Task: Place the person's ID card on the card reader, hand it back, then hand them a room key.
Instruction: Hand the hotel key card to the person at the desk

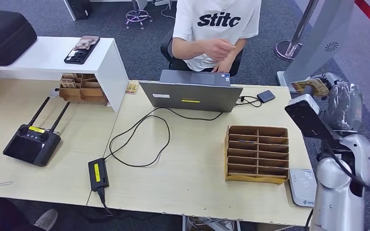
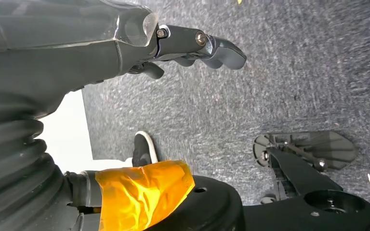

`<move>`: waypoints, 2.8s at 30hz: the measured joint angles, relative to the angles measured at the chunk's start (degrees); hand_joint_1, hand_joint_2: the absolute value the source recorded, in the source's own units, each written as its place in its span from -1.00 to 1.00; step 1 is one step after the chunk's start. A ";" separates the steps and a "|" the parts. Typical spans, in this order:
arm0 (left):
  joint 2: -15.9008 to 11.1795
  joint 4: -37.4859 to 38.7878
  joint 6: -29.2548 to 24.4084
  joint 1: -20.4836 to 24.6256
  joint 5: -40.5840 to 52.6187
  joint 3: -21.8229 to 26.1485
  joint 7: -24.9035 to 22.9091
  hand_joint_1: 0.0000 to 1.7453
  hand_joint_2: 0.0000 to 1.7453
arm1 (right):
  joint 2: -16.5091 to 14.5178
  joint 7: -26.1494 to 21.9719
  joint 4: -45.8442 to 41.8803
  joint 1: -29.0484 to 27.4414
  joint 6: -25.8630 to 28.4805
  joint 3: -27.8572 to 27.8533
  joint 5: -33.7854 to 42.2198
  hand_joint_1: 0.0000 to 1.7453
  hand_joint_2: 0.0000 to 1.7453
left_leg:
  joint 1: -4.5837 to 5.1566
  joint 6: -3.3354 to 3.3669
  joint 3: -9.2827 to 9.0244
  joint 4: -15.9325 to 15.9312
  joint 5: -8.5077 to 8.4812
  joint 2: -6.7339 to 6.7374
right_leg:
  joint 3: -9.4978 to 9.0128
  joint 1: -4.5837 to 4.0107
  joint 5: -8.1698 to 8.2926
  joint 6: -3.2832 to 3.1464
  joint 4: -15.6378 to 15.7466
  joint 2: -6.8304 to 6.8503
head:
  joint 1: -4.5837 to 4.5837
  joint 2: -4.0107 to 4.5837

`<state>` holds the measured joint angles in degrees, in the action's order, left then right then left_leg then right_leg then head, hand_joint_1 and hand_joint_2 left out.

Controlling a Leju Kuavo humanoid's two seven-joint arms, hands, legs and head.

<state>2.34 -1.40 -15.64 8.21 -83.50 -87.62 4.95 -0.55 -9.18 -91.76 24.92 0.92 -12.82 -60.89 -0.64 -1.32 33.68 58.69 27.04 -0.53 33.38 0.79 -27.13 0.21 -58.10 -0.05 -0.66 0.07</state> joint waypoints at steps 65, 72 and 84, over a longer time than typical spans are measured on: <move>-0.67 -0.02 -0.30 0.05 -0.77 -0.02 -1.59 -1.00 1.00 | -0.02 0.51 14.01 11.62 -0.43 3.70 -4.20 -1.00 1.00 | -0.01 0.06 0.32 0.03 -0.08 -0.67 | 0.10 -0.01 -0.10 0.13 0.11 0.65 | 0.01 0.00; -0.47 -0.02 -0.51 -0.15 -2.54 -0.02 -1.51 -1.00 1.00 | 0.57 -0.73 3.71 3.46 0.42 4.01 -2.74 -1.00 1.00 | -0.01 0.05 0.30 0.03 -0.06 -0.63 | 0.09 0.00 -0.10 0.14 0.13 0.60 | -0.01 0.00; -0.18 -0.02 -0.57 -0.17 -2.90 -0.02 -1.51 -1.00 1.00 | 1.68 -1.07 -1.10 -0.90 0.87 4.02 -2.61 -1.00 1.00 | -0.01 0.04 0.24 0.03 -0.06 -0.44 | 0.09 -0.01 -0.08 0.12 0.12 0.48 | -0.01 0.00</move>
<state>2.16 -1.42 -16.22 8.04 -86.40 -87.64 3.43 1.13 -10.25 -92.86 24.02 1.79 -8.81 -63.49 -0.65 -1.27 33.92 58.73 26.98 -0.97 33.47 0.78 -27.21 0.33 -57.98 0.43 -0.67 0.07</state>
